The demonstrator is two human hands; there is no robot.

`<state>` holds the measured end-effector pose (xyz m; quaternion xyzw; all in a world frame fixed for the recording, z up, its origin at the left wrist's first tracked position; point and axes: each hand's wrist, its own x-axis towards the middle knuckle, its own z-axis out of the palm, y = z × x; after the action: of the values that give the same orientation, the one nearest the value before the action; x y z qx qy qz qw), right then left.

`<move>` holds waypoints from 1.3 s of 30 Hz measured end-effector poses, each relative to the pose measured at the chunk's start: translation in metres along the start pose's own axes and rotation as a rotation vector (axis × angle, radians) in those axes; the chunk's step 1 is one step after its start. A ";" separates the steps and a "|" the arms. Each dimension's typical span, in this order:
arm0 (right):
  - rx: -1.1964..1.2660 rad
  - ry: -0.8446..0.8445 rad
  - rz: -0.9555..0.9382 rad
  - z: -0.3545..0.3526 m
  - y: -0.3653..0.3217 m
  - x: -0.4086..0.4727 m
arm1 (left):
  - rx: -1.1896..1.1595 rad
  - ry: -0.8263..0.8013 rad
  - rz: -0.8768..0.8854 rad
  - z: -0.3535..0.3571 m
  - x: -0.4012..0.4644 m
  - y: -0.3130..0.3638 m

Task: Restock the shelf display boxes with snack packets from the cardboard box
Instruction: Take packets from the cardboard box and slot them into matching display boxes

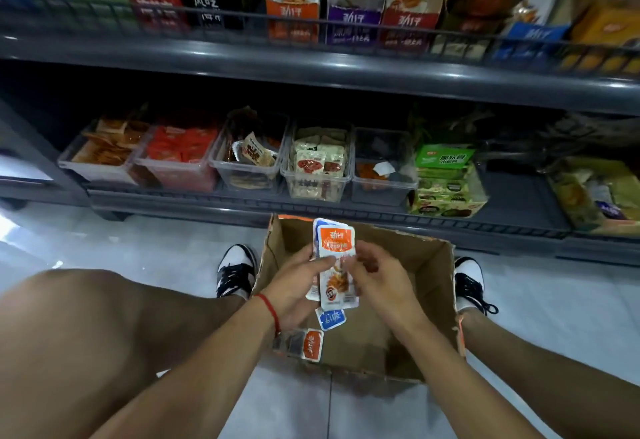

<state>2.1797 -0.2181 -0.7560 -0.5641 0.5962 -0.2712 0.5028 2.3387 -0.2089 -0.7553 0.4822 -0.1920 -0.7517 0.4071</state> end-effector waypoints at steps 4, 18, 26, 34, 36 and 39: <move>0.029 0.107 -0.037 -0.016 -0.020 -0.002 | 0.093 -0.050 0.047 0.007 -0.010 0.015; 0.122 0.083 -0.213 -0.093 -0.126 0.006 | 0.054 0.200 0.424 0.030 -0.023 0.120; -0.336 0.228 -0.714 -0.114 -0.289 0.045 | 0.100 0.415 0.788 0.012 -0.032 0.216; -0.937 0.451 -0.924 -0.092 -0.395 0.124 | 0.017 0.425 0.786 0.003 -0.031 0.235; -1.072 0.433 -0.868 -0.084 -0.403 0.142 | 0.017 0.417 0.815 0.003 -0.033 0.242; -1.191 0.406 -0.789 -0.074 -0.408 0.161 | 0.000 0.405 0.818 -0.001 -0.036 0.247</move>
<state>2.2988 -0.4769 -0.4145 -0.8522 0.4766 -0.1615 -0.1431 2.4521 -0.3269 -0.5666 0.5041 -0.2829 -0.4198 0.6997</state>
